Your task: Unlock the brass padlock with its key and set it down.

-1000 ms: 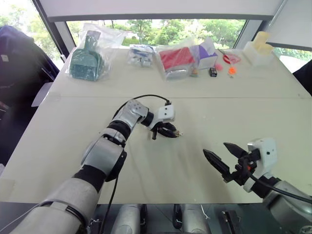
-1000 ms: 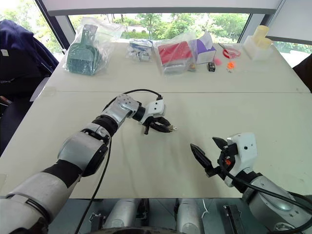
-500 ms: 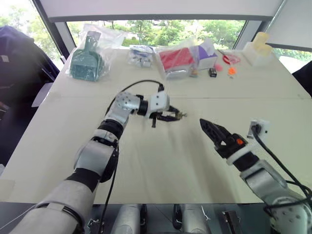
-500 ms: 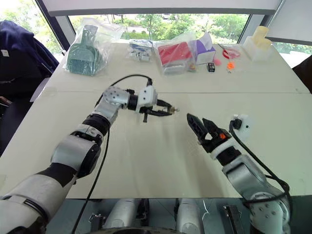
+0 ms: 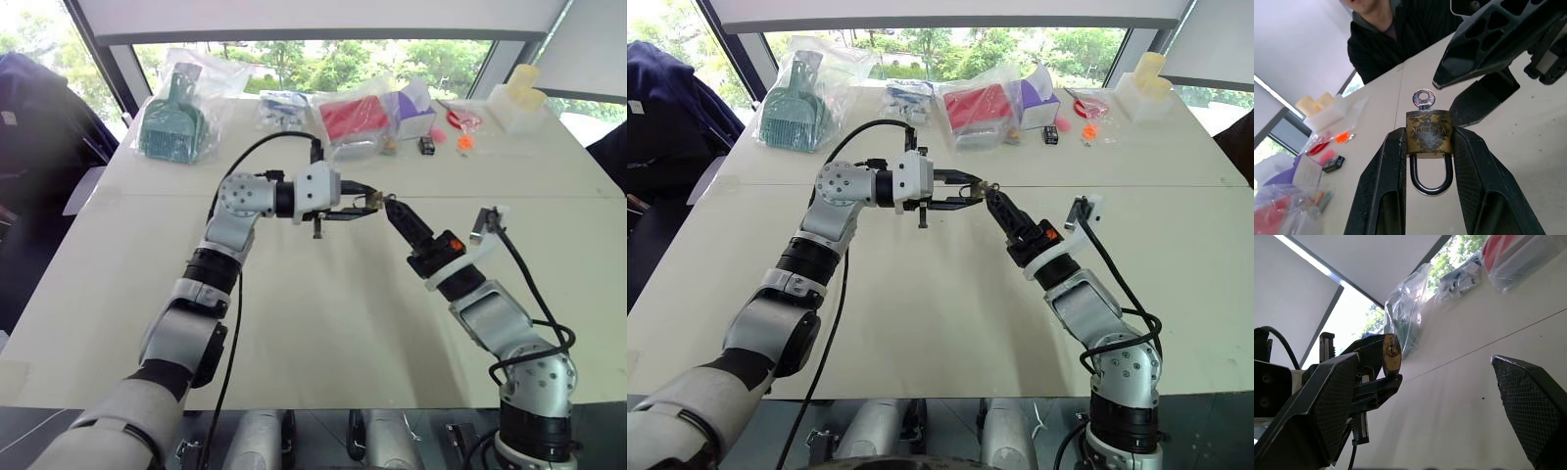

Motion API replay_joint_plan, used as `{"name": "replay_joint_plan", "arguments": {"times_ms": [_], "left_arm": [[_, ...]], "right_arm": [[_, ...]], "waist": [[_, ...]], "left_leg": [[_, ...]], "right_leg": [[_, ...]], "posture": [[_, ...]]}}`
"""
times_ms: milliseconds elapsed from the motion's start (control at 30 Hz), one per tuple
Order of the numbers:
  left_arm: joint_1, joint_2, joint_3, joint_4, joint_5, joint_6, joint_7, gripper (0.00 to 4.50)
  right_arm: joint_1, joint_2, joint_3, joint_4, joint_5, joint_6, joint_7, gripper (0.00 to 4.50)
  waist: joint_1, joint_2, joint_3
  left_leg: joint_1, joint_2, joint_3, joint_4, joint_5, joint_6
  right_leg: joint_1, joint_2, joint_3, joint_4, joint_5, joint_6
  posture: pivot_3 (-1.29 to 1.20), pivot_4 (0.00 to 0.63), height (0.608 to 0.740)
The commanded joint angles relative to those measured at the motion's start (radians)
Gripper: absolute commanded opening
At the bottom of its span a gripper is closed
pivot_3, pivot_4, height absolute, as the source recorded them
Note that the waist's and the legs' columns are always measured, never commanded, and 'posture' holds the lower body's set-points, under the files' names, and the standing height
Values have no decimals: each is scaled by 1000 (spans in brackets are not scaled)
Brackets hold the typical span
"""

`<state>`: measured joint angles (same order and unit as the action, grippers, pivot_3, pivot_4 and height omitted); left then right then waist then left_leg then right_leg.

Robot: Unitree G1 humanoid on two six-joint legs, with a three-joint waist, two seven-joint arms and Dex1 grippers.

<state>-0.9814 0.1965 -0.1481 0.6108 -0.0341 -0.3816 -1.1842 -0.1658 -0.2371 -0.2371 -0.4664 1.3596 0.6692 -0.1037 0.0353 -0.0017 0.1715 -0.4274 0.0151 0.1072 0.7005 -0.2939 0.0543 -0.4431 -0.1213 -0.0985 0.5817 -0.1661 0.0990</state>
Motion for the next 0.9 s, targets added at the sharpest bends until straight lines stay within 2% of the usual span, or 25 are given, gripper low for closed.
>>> {"name": "replay_joint_plan", "arguments": {"times_ms": [33,333,433,567,600,667,900], "left_arm": [[5,2,-10,-61,-31,12,10,776],[8,15,-25,-79,-48,22,11,776],[10,18,-27,-83,-51,23,12,776],[15,20,-28,-95,-56,26,15,776],[15,19,-28,-99,-57,25,18,776],[15,16,-28,-106,-58,23,22,776],[25,24,-43,-129,-14,-61,74,776]], "right_arm": [[-22,9,-1,-11,22,-22,19,4500],[-41,44,-3,0,25,-57,27,4500],[-40,48,-1,1,28,-60,28,3649],[-36,52,8,5,31,-55,32,1584],[-38,53,10,8,31,-55,33,952],[-43,56,13,16,32,-56,34,24],[-49,72,24,30,35,-60,27,24]], "waist": [[-1,0,0],[-2,0,0],[-2,0,0],[-2,0,0],[-2,0,0],[-3,0,0],[-9,0,0]], "left_leg": [[0,0,0,0,0,0],[0,0,0,0,0,0],[0,0,0,0,0,0],[0,0,0,0,0,0],[0,0,0,0,0,0],[0,0,0,0,0,0],[0,0,0,0,0,0]], "right_leg": [[0,0,0,0,0,0],[0,0,0,0,0,0],[0,0,0,0,0,0],[0,0,0,0,0,0],[0,0,0,0,0,0],[0,0,0,0,0,0],[0,0,0,0,0,0]], "posture": [[0,150,735],[0,150,735],[0,150,735],[0,150,735],[0,150,735],[0,150,735],[0,150,735]]}}
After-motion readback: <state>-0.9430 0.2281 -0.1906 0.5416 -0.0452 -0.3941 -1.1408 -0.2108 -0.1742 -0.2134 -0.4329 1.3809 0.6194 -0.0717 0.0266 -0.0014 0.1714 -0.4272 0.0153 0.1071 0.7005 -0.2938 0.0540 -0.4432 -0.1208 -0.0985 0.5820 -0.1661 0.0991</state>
